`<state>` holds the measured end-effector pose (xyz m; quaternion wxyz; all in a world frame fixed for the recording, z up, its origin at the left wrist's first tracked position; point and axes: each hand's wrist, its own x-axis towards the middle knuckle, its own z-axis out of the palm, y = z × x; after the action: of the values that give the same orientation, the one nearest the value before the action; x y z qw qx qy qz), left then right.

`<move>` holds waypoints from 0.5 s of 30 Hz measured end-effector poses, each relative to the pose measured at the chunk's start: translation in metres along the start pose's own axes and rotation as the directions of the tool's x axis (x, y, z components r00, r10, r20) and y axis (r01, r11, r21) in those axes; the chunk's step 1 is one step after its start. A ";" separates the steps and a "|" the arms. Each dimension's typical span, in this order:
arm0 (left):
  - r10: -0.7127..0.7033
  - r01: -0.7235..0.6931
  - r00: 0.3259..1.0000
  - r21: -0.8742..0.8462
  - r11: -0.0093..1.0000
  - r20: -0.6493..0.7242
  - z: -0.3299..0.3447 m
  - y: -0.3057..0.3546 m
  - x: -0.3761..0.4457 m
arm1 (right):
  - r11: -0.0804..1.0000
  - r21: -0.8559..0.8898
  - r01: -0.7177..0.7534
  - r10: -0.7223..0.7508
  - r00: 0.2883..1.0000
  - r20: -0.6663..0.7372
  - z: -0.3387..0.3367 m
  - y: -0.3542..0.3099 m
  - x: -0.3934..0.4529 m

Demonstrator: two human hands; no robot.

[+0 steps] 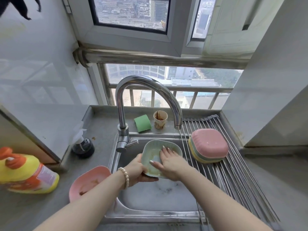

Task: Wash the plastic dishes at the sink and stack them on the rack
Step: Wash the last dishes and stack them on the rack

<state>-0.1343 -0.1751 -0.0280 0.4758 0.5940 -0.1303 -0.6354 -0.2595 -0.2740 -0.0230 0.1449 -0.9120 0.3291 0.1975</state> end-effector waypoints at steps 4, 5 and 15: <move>0.079 -0.077 0.996 0.037 0.996 -0.041 0.001 0.006 0.003 | 0.937 0.267 0.223 -0.232 0.973 0.000 0.009 -0.032 -0.004; 0.076 -0.073 0.995 0.049 0.996 -0.067 -0.003 0.008 0.004 | 0.915 0.309 0.259 -0.278 0.960 0.019 0.010 -0.033 -0.012; 0.005 -0.005 1.000 -0.025 1.000 -0.010 0.005 0.004 0.003 | 0.997 0.019 0.075 -0.074 0.996 -0.057 -0.001 0.004 -0.001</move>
<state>-0.1362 -0.1813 -0.0253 0.4855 0.5909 -0.1212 -0.6328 -0.2629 -0.2771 -0.0219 0.1525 -0.9272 0.3009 0.1626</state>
